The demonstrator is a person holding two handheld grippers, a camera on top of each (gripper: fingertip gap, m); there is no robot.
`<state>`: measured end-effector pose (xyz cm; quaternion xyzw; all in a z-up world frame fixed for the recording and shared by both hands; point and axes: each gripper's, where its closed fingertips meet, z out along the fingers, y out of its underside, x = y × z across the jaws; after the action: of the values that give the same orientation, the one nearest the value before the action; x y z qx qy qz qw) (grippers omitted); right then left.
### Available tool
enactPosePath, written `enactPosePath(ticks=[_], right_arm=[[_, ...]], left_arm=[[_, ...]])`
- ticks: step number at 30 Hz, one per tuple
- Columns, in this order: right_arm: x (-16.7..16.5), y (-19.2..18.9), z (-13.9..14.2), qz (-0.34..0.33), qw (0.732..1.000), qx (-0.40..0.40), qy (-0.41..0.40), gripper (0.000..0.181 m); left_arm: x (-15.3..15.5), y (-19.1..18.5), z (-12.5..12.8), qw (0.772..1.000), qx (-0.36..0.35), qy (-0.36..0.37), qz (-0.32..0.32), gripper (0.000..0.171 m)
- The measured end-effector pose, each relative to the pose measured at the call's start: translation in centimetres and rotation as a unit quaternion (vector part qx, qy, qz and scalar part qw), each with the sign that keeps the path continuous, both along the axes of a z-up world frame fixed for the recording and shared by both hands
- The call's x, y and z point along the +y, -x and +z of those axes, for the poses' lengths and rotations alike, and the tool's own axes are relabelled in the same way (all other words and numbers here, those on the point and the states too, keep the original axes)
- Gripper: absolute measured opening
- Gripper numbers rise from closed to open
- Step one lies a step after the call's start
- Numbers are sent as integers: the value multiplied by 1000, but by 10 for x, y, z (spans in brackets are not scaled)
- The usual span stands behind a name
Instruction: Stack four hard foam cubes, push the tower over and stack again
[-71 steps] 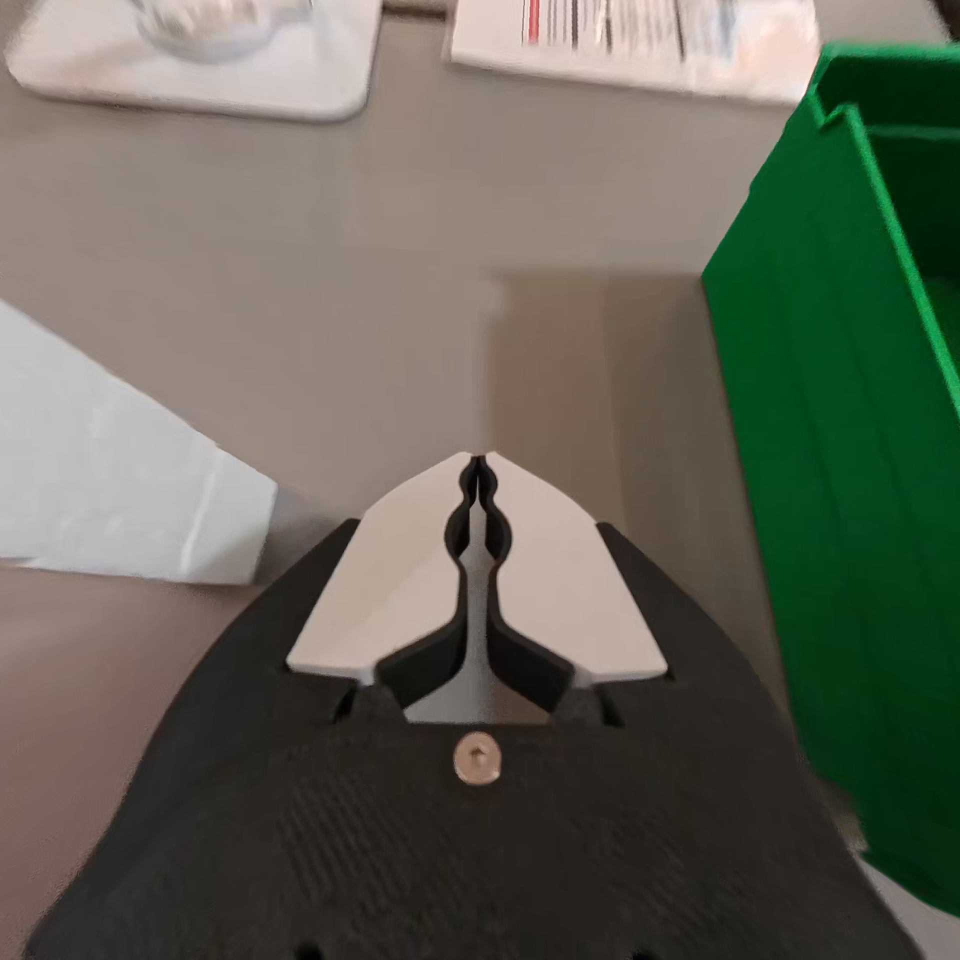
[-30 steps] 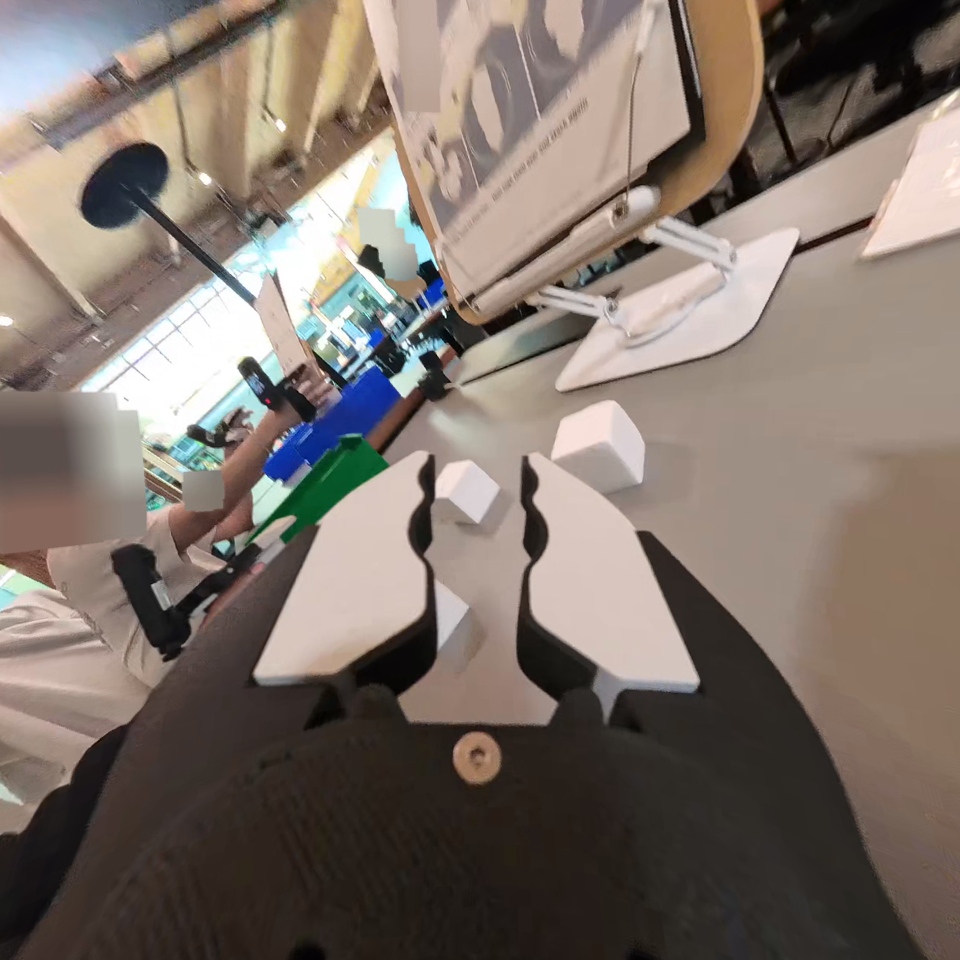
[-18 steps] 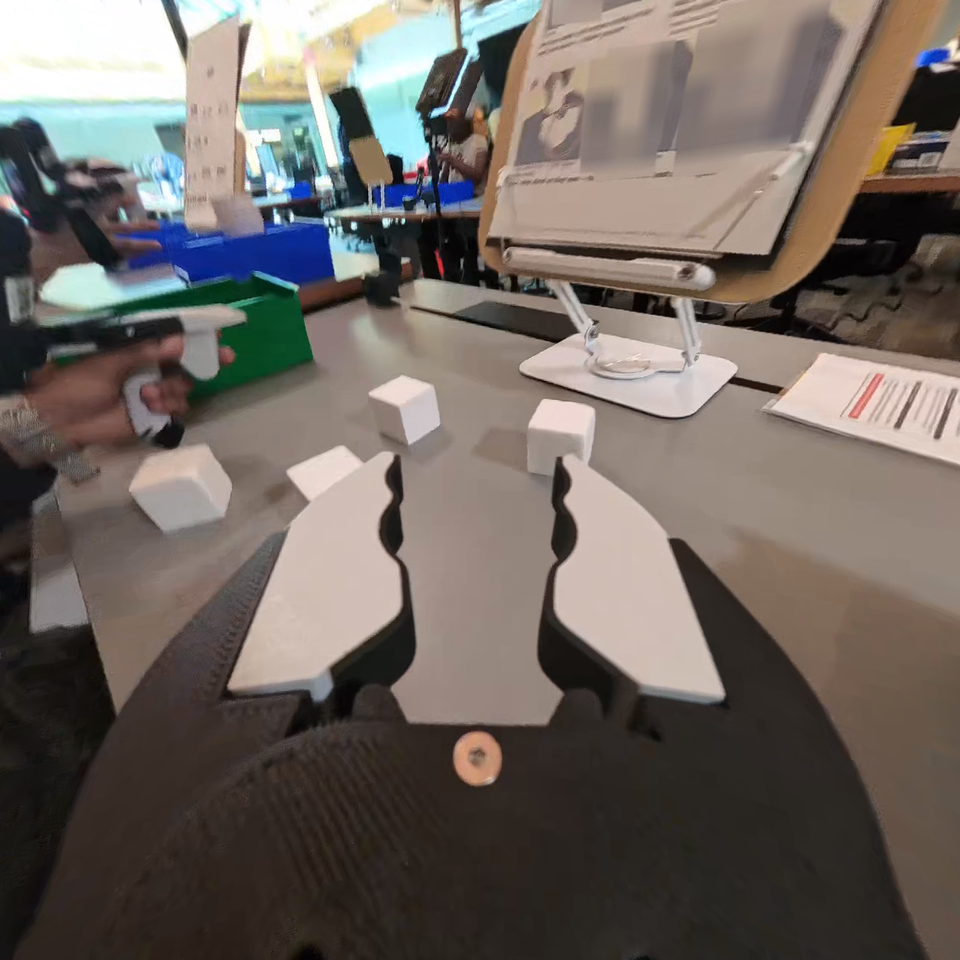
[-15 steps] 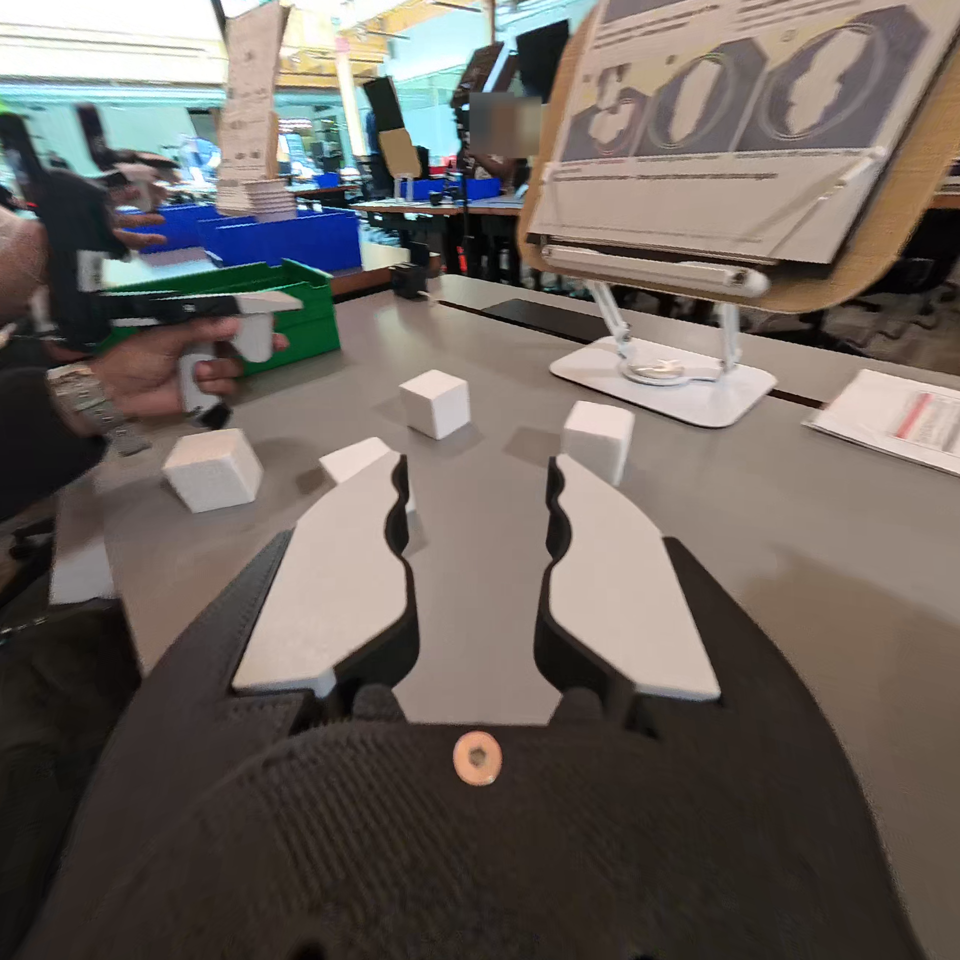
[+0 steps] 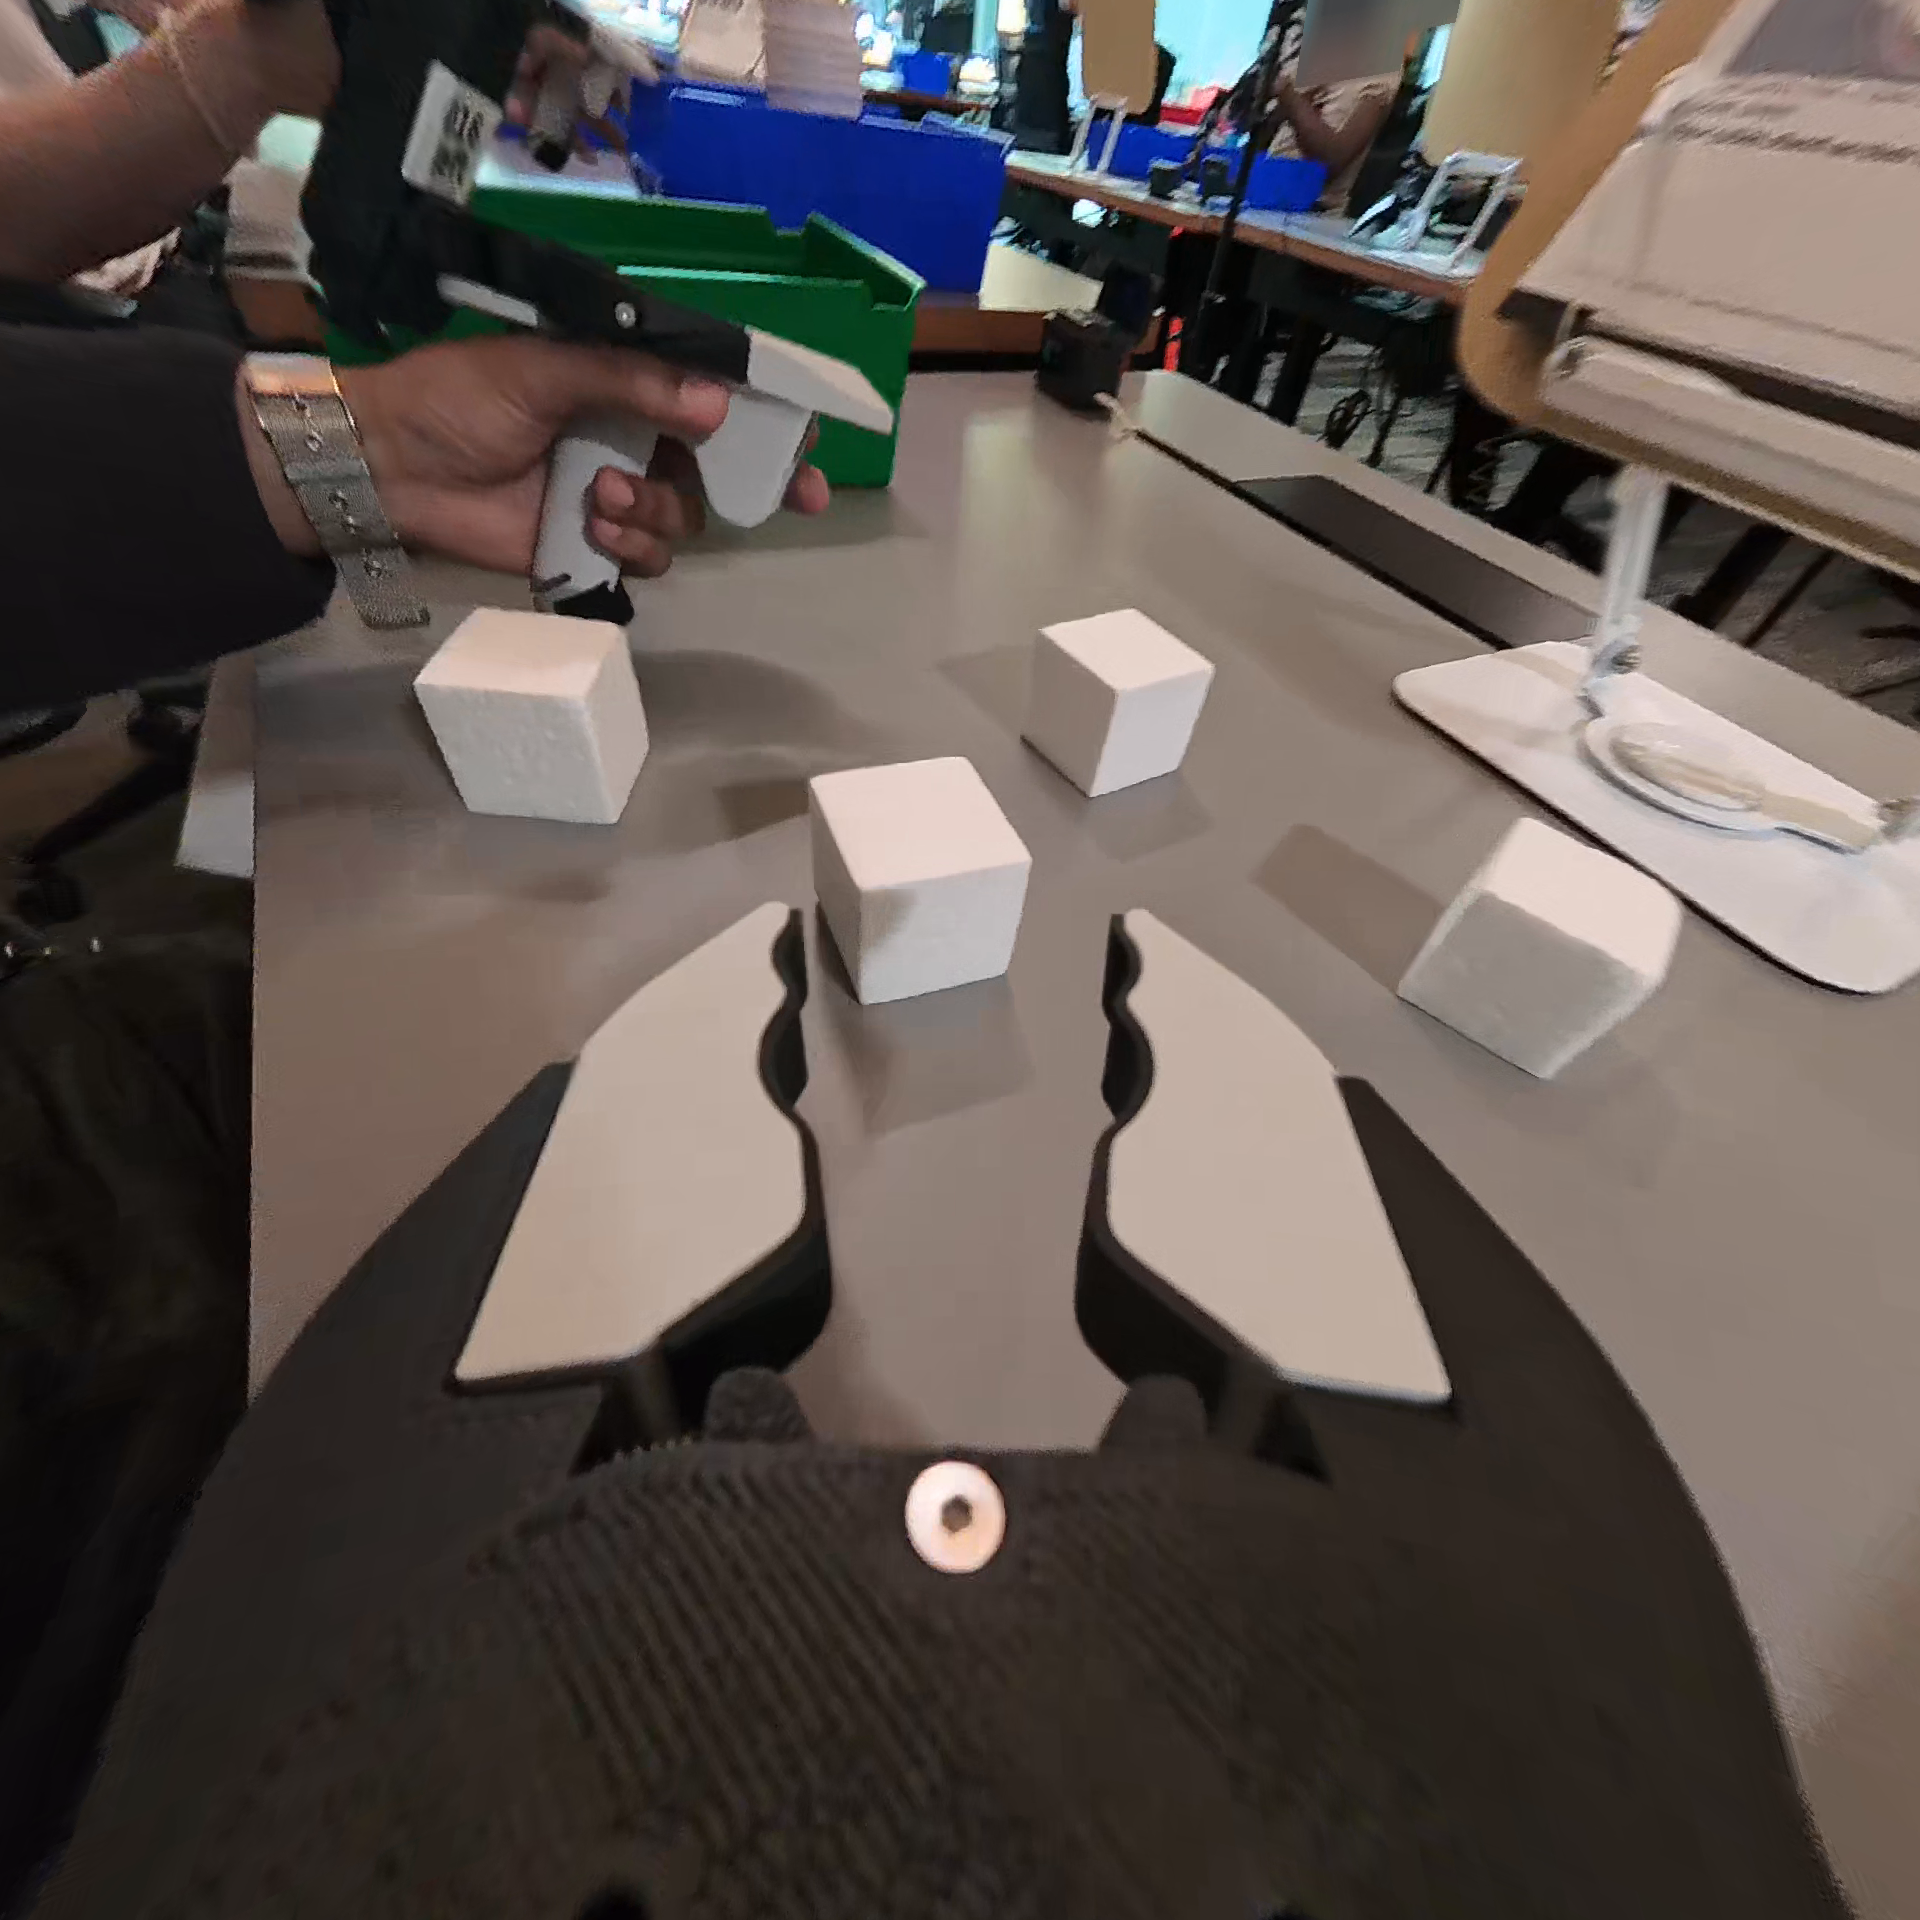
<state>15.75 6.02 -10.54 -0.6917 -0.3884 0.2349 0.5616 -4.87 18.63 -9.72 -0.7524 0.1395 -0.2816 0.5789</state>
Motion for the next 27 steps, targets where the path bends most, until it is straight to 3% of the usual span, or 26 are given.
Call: enactPosePath(ticks=[5, 12, 16, 21, 27], right_arm=[[8, 31, -20, 54, 997, -41, 26, 67], [25, 48, -28, 81, 994, -62, 35, 67], [31, 54, -36, 89, 991, -83, 52, 70], [37, 55, -49, 68, 988, -124, 67, 54], [34, 33, -31, 41, 994, -82, 50, 54]], left_arm=[[-15, 24, 2, 998, 35, -2, 51, 15], [-31, 56, -2, 996, -33, 40, 77, 21], [-37, 72, -3, 994, -22, 36, 98, 22], [-37, 72, -5, 994, -35, 46, 93, 22], [-28, 54, -3, 996, -25, 42, 75, 22]])
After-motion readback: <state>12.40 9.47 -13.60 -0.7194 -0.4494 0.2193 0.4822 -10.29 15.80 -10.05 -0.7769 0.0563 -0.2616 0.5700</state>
